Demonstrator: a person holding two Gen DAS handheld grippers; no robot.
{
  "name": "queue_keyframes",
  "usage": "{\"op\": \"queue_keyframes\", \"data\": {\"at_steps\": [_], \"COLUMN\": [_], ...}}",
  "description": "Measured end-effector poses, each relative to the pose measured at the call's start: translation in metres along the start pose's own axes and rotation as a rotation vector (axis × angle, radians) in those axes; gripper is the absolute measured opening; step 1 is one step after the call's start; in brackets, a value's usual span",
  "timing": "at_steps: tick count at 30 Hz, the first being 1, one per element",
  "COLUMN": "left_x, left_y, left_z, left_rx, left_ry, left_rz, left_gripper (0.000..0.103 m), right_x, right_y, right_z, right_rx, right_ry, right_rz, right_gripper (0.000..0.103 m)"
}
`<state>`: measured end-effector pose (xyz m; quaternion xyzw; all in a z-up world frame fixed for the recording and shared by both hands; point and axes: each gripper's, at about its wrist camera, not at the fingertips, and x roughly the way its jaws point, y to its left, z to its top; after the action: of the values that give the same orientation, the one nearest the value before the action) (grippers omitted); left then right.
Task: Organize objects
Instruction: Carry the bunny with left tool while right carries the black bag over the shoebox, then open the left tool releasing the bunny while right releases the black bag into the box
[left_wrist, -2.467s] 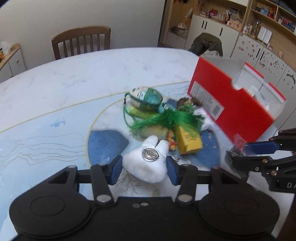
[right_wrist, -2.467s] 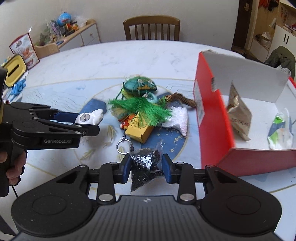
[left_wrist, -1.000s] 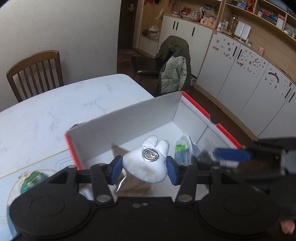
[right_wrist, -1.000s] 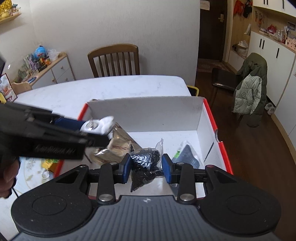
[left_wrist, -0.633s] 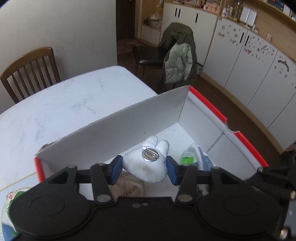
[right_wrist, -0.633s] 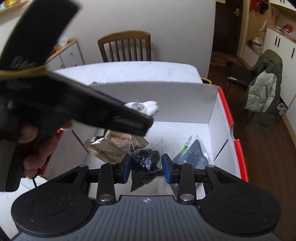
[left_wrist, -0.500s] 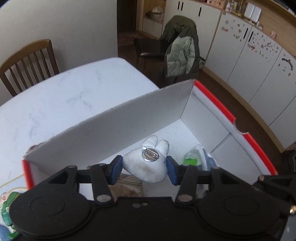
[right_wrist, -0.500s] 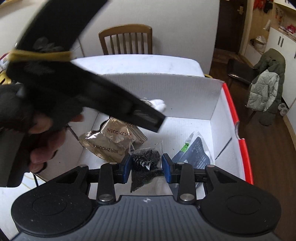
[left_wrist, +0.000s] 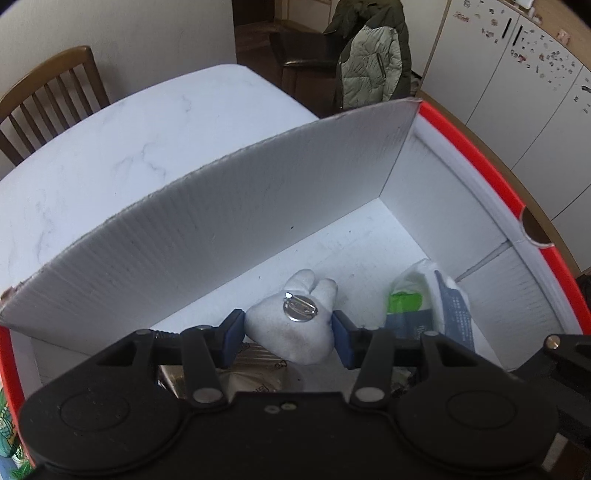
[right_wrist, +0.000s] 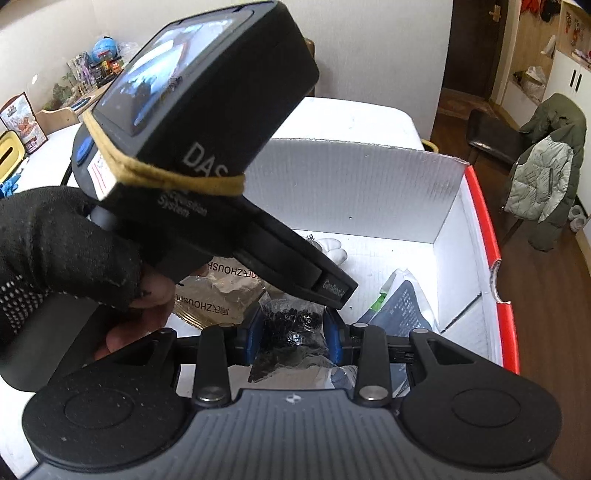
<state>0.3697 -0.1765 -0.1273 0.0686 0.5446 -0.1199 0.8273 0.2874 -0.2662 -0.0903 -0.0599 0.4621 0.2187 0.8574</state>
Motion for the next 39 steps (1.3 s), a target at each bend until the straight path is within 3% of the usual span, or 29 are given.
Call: {"op": "queue_keyframes", "data": {"at_steps": [8,10,12,20,39], "left_x": [0.008,0.007,0.005,-0.016,-0.105], "left_y": [0.002,0.002,0.003,0.002,0.006], "left_z": [-0.001,-0.001,-0.001,-0.001,-0.031], "left_rx": [-0.030,-0.034,-0.036,-0.032,-0.106], "left_ry": [0.028,0.026,0.013,-0.048,-0.246], "left_rz": [0.004,0.005,0.014,0.037,0.037], "left_gripper": [0.051,0.055,0.065,0.078,0.079], "right_x": [-0.002,-0.004,-0.005,-0.024,-0.082], "right_y": [-0.002,-0.002,-0.002,-0.005,-0.003], "right_z": [-0.001,-0.001,0.000,0.000,-0.008], "right_rx": [0.006,0.010,0.007,0.011,0.021], "right_ry": [0.011,0.009,0.010,-0.028,-0.146], "right_rz": [0.012,0.014,0.004,-0.004,0.030], "right_gripper": [0.035,0.036,0.039,0.043,0.047]}}
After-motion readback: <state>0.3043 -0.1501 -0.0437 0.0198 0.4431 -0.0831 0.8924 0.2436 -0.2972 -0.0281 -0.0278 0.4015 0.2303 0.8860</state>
